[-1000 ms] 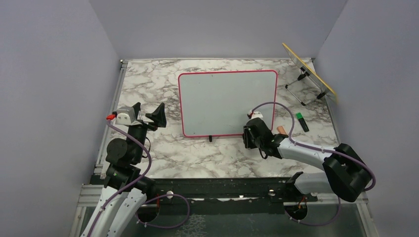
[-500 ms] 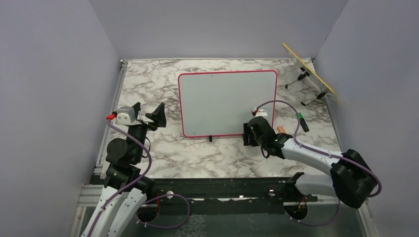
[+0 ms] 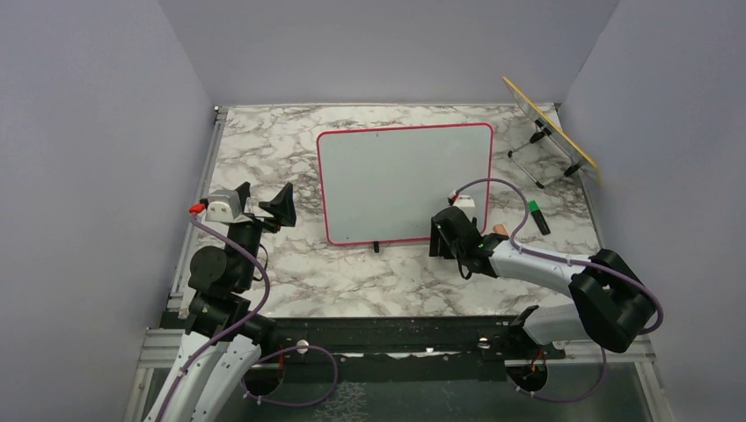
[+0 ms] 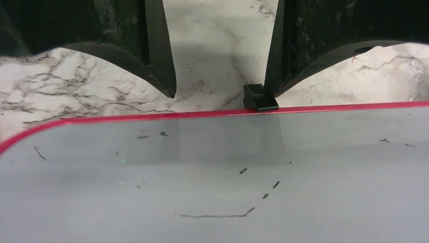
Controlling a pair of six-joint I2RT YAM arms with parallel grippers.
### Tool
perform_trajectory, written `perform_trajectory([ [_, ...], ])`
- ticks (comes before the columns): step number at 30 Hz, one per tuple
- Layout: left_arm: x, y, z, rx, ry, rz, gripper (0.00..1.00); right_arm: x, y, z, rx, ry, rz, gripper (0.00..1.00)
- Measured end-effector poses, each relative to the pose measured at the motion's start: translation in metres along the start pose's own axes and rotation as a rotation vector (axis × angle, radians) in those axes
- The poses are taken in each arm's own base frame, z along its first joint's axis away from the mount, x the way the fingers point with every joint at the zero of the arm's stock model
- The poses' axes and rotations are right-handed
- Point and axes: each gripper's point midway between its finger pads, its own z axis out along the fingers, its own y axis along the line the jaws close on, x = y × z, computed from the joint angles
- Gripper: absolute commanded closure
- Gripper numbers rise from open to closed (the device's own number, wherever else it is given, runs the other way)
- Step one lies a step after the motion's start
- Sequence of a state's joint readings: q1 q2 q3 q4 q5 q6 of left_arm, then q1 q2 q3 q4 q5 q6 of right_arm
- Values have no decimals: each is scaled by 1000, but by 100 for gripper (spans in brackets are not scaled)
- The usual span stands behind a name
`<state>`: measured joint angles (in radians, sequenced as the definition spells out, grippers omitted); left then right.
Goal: Write a sentence on the whiteboard
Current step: Move the whiteboard to the center of the board.
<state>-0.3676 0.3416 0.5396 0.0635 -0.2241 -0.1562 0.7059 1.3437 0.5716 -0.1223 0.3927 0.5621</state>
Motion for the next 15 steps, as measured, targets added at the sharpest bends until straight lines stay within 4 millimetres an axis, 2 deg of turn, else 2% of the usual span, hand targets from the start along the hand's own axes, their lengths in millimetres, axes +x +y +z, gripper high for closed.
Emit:
perform_trajectory([
  [10, 2, 0, 0, 0, 3, 1, 1, -21, -27, -4, 184, -80, 54, 31],
  [15, 3, 1, 0, -2, 5, 0, 1, -22, -36, -5, 230, -93, 47, 28],
])
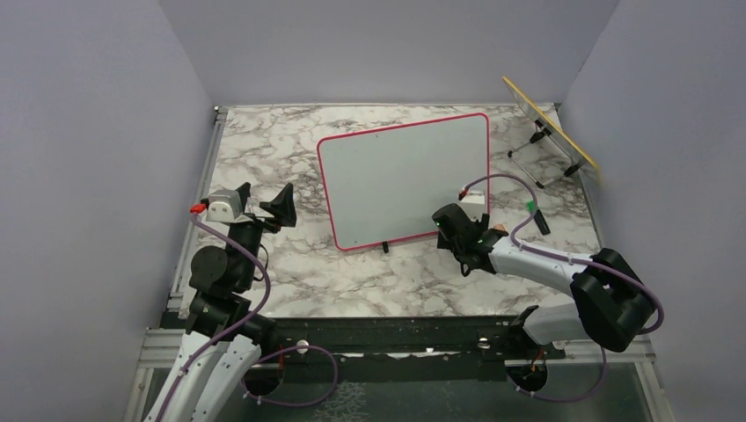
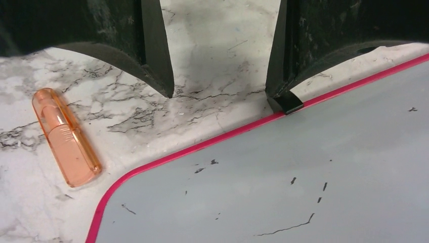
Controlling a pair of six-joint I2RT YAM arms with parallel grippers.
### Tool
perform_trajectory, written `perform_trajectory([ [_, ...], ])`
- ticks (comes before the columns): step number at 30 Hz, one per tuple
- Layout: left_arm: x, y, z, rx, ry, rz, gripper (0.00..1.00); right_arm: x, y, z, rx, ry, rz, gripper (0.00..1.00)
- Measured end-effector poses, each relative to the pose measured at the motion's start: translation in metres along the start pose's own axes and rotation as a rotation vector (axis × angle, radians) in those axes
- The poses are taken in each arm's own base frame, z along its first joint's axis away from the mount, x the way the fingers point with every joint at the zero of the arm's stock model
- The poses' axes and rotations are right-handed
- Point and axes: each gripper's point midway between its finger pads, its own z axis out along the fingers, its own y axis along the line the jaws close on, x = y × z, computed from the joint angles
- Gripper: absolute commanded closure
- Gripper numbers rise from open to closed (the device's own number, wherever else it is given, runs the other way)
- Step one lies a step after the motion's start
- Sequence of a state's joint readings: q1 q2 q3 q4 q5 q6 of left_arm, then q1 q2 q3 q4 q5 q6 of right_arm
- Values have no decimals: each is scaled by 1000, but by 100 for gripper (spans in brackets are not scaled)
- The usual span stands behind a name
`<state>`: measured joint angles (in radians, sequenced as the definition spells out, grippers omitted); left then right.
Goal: Write a sentence on the whiteboard
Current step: Move the whiteboard to the center of the board.
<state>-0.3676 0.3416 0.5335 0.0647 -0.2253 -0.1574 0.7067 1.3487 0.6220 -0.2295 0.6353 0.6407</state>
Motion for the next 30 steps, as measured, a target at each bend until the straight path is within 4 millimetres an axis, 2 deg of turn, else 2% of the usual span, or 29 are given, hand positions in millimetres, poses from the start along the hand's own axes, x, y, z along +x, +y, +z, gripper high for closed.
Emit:
perform_trajectory([
  [5, 5, 1, 3, -7, 17, 2, 1, -8, -4, -5, 5, -27, 11, 20],
  [11, 38, 13, 21, -74, 138, 36, 1, -49, -6, -35, -74, -154, 60, 1],
  [16, 64, 29, 41, -159, 268, 56, 1, -80, -12, -62, -130, -262, 78, 0],
  [23, 92, 66, 68, -316, 429, 16, 1, -111, -22, -91, -176, -390, 63, 0],
  [25, 106, 81, 73, -376, 488, -1, 1, -118, -24, -97, -185, -420, 57, 0],
  [30, 135, 120, 61, -515, 606, -26, 1, -131, -24, -108, -213, -472, 70, 0],
])
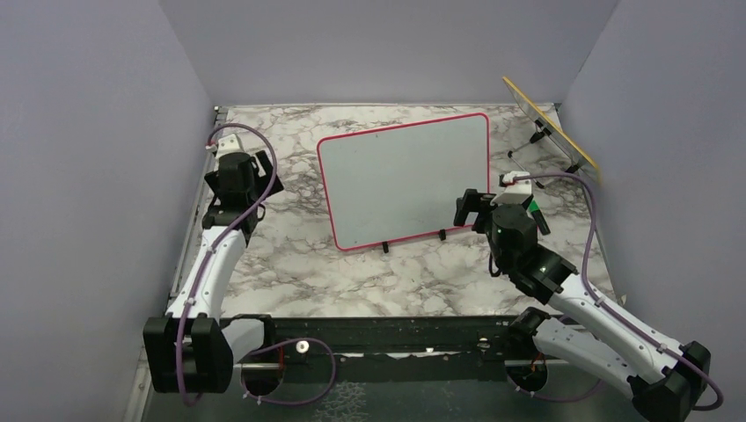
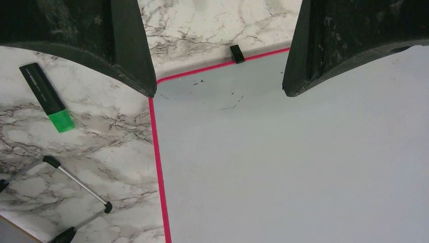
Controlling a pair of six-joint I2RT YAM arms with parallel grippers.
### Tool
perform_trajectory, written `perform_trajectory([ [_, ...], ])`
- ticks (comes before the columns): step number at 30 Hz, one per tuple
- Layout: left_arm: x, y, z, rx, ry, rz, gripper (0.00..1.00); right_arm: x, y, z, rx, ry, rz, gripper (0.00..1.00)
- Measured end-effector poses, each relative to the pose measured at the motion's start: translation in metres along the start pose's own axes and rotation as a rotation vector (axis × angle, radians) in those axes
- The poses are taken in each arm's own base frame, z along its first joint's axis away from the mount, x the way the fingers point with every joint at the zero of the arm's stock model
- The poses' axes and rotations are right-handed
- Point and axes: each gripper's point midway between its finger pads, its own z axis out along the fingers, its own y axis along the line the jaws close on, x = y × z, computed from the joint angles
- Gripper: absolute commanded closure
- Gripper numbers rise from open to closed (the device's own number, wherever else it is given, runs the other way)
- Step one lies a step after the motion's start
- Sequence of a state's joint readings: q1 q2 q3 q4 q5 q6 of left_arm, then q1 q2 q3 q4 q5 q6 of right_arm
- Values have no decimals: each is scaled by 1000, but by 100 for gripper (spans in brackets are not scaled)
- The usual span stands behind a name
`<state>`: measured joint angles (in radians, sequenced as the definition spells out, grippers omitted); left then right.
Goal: Write a sentence on the whiteboard
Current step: Pick up the whiteboard marker at the center of the board.
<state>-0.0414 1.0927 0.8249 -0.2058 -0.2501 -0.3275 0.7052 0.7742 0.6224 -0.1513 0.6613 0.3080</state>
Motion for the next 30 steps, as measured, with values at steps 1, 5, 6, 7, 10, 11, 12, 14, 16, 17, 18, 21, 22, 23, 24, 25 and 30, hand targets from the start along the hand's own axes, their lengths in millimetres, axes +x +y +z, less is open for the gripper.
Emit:
perform_trajectory([
  [1, 5, 9, 4, -29, 24, -10, 1, -1, 1, 0, -5, -4, 1, 0],
  [5, 17, 34, 20, -118, 102, -50, 1, -3, 3, -1, -25, -7, 1, 0],
  [6, 19, 39, 23, -132, 119, -58, 1, -3, 4, -2, -29, -8, 1, 0],
  [7, 23, 42, 26, -142, 139, -68, 1, -4, 4, -2, -33, -9, 1, 0],
  [10, 35, 55, 41, -186, 216, -91, 1, -6, 4, -4, -37, -17, 8, 0],
  [11, 39, 58, 45, -194, 237, -96, 1, -7, 4, -4, -37, -20, 10, 0],
  [12, 41, 60, 49, -201, 256, -102, 1, -8, 3, -5, -36, -23, 13, 0],
  [14, 45, 64, 57, -210, 289, -117, 5, -10, 2, -6, -32, -29, 18, 0],
  [16, 51, 71, 69, -223, 333, -136, 11, -12, 2, -7, -32, -37, 25, 0],
  [17, 52, 72, 74, -223, 347, -143, 13, -14, 2, -7, -34, -44, 31, 0],
  [18, 54, 76, 81, -231, 373, -152, 16, -17, 2, -8, -36, -54, 38, 0],
  [21, 58, 83, 102, -239, 432, -170, 26, -27, 3, -11, -48, -88, 65, 0],
  [22, 60, 84, 111, -240, 457, -174, 31, -30, 3, -11, -50, -97, 72, 0],
  [23, 62, 85, 118, -241, 472, -177, 35, -31, 3, -12, -51, -102, 76, 0],
  [24, 66, 85, 125, -241, 497, -179, 38, -32, 3, -12, -52, -105, 79, 0],
  [25, 68, 84, 129, -237, 511, -178, 41, -32, 3, -12, -52, -106, 79, 0],
  [30, 82, 82, 141, -224, 594, -169, 61, -32, 0, -13, -39, -112, 82, 0],
])
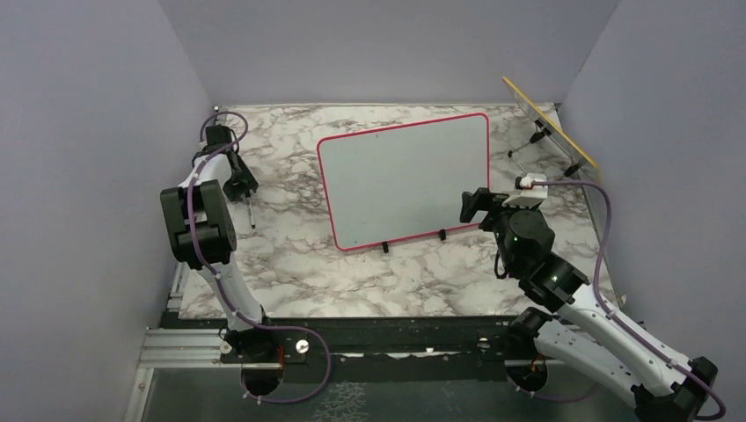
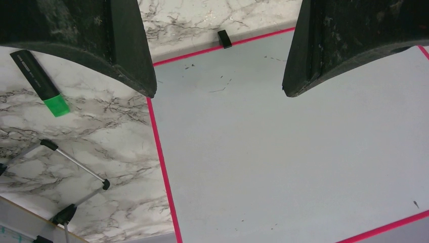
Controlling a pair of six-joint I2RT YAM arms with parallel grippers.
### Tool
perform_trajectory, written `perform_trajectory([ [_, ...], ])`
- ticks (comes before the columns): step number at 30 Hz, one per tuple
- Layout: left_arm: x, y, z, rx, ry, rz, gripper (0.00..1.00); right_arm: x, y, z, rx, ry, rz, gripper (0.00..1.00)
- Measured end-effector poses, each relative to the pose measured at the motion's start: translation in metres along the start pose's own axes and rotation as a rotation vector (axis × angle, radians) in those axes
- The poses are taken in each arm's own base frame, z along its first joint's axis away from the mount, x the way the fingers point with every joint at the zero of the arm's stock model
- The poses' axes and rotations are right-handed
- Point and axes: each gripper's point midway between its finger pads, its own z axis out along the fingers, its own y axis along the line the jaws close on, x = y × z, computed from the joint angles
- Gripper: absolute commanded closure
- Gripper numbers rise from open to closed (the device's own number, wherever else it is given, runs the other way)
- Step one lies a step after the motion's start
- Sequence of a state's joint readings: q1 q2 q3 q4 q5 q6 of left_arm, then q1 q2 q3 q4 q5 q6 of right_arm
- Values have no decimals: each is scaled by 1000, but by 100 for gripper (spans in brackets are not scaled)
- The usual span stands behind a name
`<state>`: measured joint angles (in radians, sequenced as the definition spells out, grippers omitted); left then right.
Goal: Write a sentence on the whiteboard
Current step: Pick up the whiteboard marker at the center of the board.
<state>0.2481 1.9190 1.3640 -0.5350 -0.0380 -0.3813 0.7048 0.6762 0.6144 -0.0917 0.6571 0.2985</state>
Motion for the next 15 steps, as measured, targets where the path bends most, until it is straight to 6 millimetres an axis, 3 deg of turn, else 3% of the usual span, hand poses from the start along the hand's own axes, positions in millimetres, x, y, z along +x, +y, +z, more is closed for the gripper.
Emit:
perform_trajectory([
  [7, 14, 5, 11, -23, 67, 19, 66, -1, -9, -2, 40, -17, 22, 0],
  [15, 14, 7, 15, -33, 80, 41, 86, -2, -14, -2, 71, -26, 43, 0],
])
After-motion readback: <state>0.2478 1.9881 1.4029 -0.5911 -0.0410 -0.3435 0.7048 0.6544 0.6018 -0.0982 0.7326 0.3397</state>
